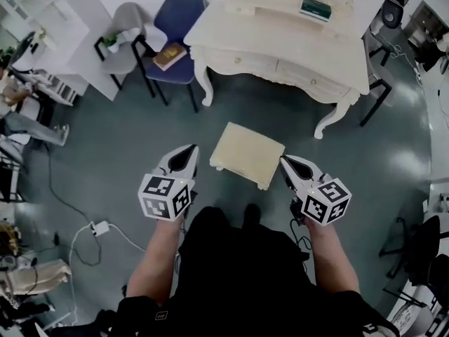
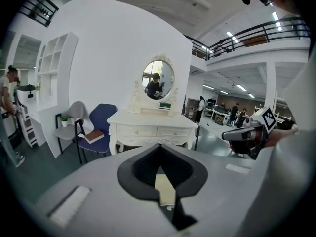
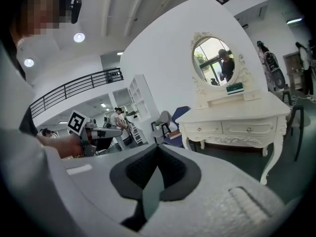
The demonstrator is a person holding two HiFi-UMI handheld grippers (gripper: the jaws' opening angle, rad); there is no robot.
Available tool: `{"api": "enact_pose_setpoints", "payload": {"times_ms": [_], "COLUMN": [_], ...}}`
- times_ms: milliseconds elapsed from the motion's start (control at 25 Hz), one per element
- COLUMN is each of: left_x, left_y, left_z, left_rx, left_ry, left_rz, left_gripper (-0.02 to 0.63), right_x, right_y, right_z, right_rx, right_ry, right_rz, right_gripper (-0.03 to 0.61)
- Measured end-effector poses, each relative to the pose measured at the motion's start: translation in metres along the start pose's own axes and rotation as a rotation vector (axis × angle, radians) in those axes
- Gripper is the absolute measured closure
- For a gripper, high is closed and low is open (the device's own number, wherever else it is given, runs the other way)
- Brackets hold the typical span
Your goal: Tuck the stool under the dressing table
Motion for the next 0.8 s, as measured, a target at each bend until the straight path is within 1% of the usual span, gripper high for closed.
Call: {"api": "enact_pose_setpoints", "payload": {"times_ms": [80, 200, 320, 400, 520, 680, 800], "left_x": [0.002, 0.004, 0.003, 0.006, 0.026, 0.051, 0.072], "left_y": [-0.003, -0.003, 0.004, 0.011, 0.018, 0.029, 0.033], "left_z": [0.015, 0.033, 0.052, 0.067, 0.081, 0.094, 0.107], "left_rx": [0.055, 0.109, 0.165, 0.22, 0.309, 0.419, 0.502], "left_ry": [0.016, 0.026, 0.039, 0.044, 0.082, 0.125, 0.176], "left_rz": [0.02, 0.031, 0.051, 0.058, 0.057, 0.077, 0.106], "left_gripper": [0.595, 0.595, 0.595, 0.595, 0.595, 0.595, 0.595], "right_x": [0.011, 0.024, 0.043, 0.059, 0.082, 0.098, 0.109], "right_y": [-0.003, -0.014, -0.02, -0.018, -0.004, 0.015, 0.015], "right_z": [-0.013, -0.029, -0.036, -0.028, -0.007, 0.025, 0.043], "right_rx": [0.041, 0.116, 0.2, 0.242, 0.29, 0.332, 0.373], "right_ry": [-0.018, -0.031, -0.033, -0.008, 0.021, -0.01, -0.025], "right_rz": [0.029, 0.068, 0.141, 0.176, 0.218, 0.264, 0.285], "right_gripper": [0.574, 0.574, 0.574, 0.574, 0.574, 0.574, 0.572]}}
Point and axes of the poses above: the fingertips, and each gripper's own axes: z forward along the fingers, y to its left, x out of its underside, the point moved 8 cm from there along -z, backward along the fingers, and after that the axes turned 12 degrees about z, right-handed, at the moved point
